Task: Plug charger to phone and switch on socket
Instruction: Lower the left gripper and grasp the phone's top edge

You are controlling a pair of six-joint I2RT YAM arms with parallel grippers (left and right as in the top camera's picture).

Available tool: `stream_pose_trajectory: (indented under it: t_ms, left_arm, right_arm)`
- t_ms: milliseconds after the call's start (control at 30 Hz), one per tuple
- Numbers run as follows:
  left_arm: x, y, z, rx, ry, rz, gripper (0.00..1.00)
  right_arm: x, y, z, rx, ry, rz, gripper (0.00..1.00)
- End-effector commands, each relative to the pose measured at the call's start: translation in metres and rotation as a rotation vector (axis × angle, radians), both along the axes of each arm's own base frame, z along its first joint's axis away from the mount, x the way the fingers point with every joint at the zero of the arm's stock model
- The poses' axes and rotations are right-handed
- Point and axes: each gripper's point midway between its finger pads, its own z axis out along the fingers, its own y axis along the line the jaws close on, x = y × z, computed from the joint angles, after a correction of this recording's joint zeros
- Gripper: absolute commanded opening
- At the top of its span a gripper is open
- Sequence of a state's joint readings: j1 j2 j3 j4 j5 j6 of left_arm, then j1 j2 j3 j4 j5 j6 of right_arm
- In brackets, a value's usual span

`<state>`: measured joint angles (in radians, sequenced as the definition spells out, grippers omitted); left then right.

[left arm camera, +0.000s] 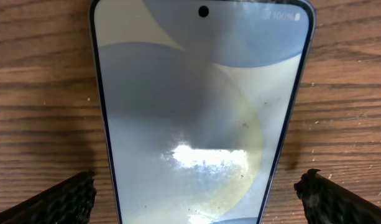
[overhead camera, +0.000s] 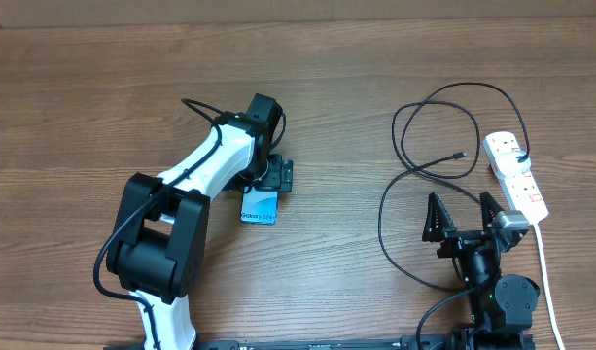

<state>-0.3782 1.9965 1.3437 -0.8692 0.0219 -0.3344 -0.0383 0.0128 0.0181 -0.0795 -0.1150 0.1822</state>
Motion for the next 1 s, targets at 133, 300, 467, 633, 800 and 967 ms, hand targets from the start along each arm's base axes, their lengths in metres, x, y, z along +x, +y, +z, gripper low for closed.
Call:
stream_pose_trajectory:
  t_ms: [133,300,467,633,800,967]
  left_arm:
    - [0.000,0.001,-0.012,0.010,-0.012,0.008,1.00]
    - [-0.007,0.004,-0.023,0.012,-0.007,0.008,1.00]
    - [-0.013,0.007,-0.028,0.019,0.010,0.008,1.00]
    - [-0.017,0.008,-0.031,0.022,0.020,0.008,0.97]
    - [-0.018,0.008,-0.031,0.022,0.024,0.008,0.89]
    - [-0.021,0.008,-0.031,0.017,0.036,0.008,0.88]
  right_arm:
    - [0.000,-0.001,-0.002,-0.005,-0.004,-0.005,1.00]
    - [0.000,-0.001,-0.002,-0.005,-0.004,-0.005,1.00]
    - [0.000,-0.001,-0.002,-0.005,-0.004,-0.005,1.00]
    - [0.000,-0.001,-0.002,-0.005,-0.004,-0.005,1.00]
    - [0.000,-0.001,-0.002,-0.005,-0.004,-0.005,1.00]
    - [0.000,-0.001,-0.002,-0.005,-0.004,-0.005,1.00]
